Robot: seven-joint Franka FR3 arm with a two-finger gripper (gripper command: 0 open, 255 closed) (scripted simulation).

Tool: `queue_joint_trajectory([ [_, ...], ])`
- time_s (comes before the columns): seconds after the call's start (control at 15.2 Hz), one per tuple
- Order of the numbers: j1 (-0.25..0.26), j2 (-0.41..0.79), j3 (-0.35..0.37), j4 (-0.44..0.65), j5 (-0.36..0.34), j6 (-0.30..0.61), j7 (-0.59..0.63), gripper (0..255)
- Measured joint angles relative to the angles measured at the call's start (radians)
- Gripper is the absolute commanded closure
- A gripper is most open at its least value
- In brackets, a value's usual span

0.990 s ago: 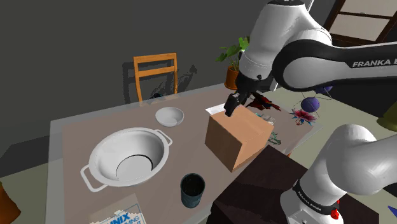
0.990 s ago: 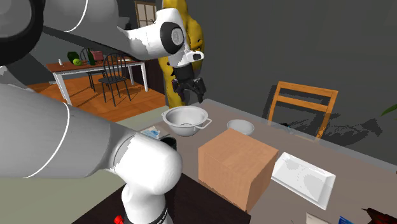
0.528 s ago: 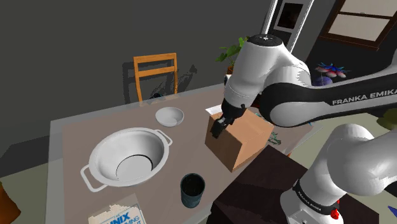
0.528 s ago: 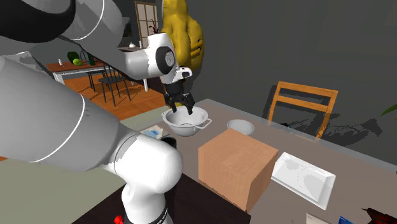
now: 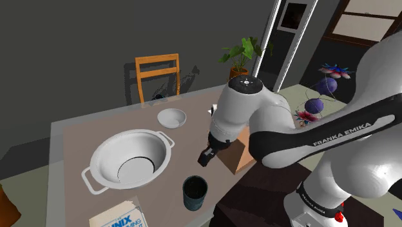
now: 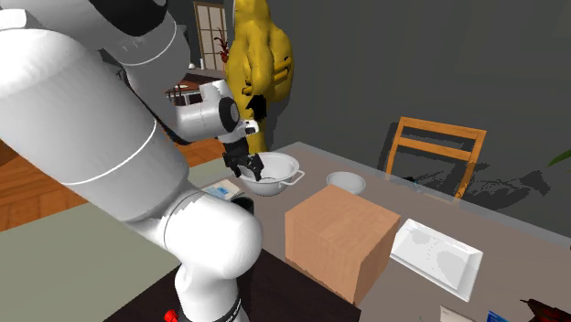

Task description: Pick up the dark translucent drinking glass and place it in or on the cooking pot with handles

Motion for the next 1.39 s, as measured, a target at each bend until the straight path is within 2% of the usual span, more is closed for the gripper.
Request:
queue_joint_trajectory([
  [0.13, -0.03, 0.072, 0.062, -0.003, -0.041, 0.07, 0.069, 0],
  [0.33, -0.111, 0.201, 0.17, 0.032, -0.162, 0.146, 0.209, 0],
  [0.4, -0.155, 0.259, 0.215, 0.045, -0.235, 0.175, 0.281, 0],
  [0.46, -0.204, 0.328, 0.263, 0.07, -0.336, 0.193, 0.372, 0],
  [0.59, -0.242, 0.45, 0.303, 0.121, -0.542, 0.186, 0.554, 0],
  [0.73, -0.214, 0.568, 0.283, 0.172, -0.729, 0.164, 0.719, 0],
  [0.79, -0.179, 0.628, 0.252, 0.194, -0.828, 0.158, 0.804, 0],
  [0.86, -0.145, 0.678, 0.223, 0.222, -0.898, 0.147, 0.863, 0],
  [0.99, -0.114, 0.725, 0.186, 0.243, -0.971, 0.145, 0.919, 0],
  [1.39, -0.061, 0.824, 0.1, 0.284, -1.117, 0.152, 1.017, 0],
])
